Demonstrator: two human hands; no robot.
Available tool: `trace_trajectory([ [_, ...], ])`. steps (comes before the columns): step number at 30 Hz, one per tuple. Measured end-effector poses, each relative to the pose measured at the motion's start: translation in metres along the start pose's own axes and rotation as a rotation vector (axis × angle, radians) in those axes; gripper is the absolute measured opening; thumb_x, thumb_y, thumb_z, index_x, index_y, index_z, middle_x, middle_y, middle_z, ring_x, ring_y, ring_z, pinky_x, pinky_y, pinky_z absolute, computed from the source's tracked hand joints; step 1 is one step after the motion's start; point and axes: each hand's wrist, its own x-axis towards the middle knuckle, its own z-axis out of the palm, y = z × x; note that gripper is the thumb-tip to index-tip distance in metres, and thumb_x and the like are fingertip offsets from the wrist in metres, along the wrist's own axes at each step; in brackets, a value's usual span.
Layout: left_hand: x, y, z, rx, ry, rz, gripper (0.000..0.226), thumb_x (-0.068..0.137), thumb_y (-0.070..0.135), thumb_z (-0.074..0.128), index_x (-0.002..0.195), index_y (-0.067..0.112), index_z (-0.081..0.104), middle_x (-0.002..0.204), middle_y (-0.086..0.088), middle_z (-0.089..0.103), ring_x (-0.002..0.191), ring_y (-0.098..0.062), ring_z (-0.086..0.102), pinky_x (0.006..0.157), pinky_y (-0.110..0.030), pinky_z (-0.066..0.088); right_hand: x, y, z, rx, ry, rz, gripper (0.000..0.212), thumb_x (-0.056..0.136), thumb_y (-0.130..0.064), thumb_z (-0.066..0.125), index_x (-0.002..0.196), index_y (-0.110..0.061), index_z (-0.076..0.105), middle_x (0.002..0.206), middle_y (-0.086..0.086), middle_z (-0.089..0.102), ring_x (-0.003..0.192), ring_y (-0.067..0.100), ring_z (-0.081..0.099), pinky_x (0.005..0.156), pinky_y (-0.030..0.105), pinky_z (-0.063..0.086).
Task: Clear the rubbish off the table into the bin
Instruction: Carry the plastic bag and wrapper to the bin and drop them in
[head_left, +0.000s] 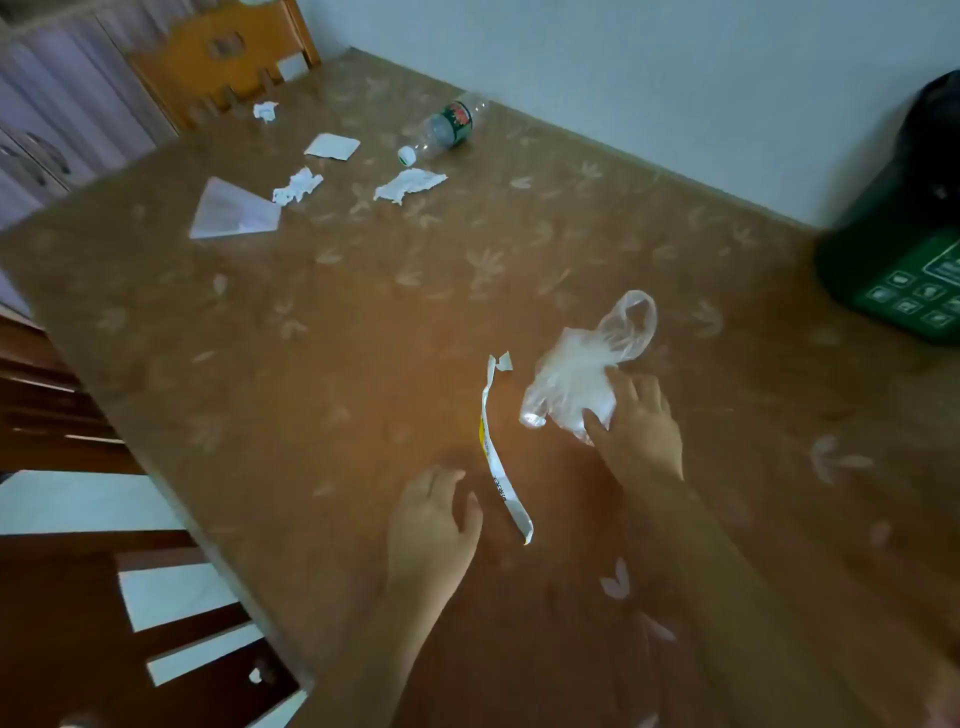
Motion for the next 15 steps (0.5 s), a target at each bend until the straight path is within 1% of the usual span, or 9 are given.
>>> trace_trajectory([
  [3,0.007,0.002,0.009,-0.030,0.019,-0.034,0.039,0.077,0.031,0.043,0.096,0.008,0.067,0.092,-0.008,0.068,0.086,-0.030,0.065,0.074,-0.037,0.051,0.011,0.004,0.010,0.040,-0.014,0.034,0.057,0.081,-0.026,0.063,0.131,-0.014,0.038,0.122,0.017,0.043,0.108,0.030,0.044,0.074,0.044,0.048],
  [4,0.009,0.004,0.010,-0.049,0.001,-0.046,0.040,0.077,0.033,0.042,0.095,0.008,0.067,0.092,-0.008,0.068,0.086,-0.029,0.065,0.074,-0.036,0.050,0.012,0.004,0.014,0.059,-0.022,0.034,0.056,0.081,-0.024,0.063,0.130,-0.014,0.039,0.122,0.018,0.043,0.106,0.031,0.046,0.073,0.044,0.049],
  [6,0.011,0.005,0.016,-0.074,0.012,-0.044,0.038,0.079,0.032,0.044,0.098,0.007,0.066,0.095,-0.007,0.068,0.090,-0.027,0.064,0.077,-0.034,0.049,0.016,0.005,0.024,0.128,-0.008,0.040,0.048,0.081,-0.017,0.063,0.125,-0.011,0.045,0.121,0.018,0.045,0.102,0.033,0.049,0.073,0.044,0.050],
  [8,0.014,0.009,0.018,-0.097,-0.002,-0.076,0.028,0.084,0.024,0.052,0.104,0.008,0.064,0.103,-0.005,0.065,0.098,-0.024,0.060,0.082,-0.032,0.045,0.019,0.004,0.027,0.212,0.026,0.065,0.036,0.082,-0.013,0.060,0.116,-0.008,0.051,0.120,0.017,0.047,0.096,0.033,0.053,0.071,0.039,0.049],
  [10,0.015,0.012,0.024,-0.128,-0.003,-0.115,0.024,0.085,0.019,0.057,0.106,0.010,0.063,0.103,-0.003,0.064,0.100,-0.020,0.058,0.081,-0.025,0.039,0.018,0.005,0.028,0.279,0.049,0.100,0.028,0.083,-0.011,0.059,0.110,-0.006,0.054,0.116,0.016,0.049,0.089,0.029,0.055,0.070,0.034,0.046],
  [12,0.017,0.016,0.031,-0.171,-0.021,-0.162,0.026,0.084,0.025,0.058,0.106,0.012,0.062,0.100,0.000,0.063,0.097,-0.017,0.058,0.079,-0.023,0.036,0.014,0.006,0.025,0.329,0.096,0.112,0.024,0.084,-0.010,0.059,0.106,-0.003,0.055,0.113,0.016,0.052,0.082,0.020,0.051,0.069,0.030,0.042],
  [15,0.018,0.021,0.044,-0.200,-0.040,-0.216,0.032,0.082,0.033,0.061,0.107,0.013,0.059,0.100,0.003,0.060,0.094,-0.015,0.057,0.078,-0.024,0.041,0.007,0.013,0.013,0.387,0.192,0.121,0.022,0.082,-0.008,0.062,0.102,-0.001,0.056,0.107,0.017,0.055,0.080,0.016,0.048,0.068,0.028,0.040],
])
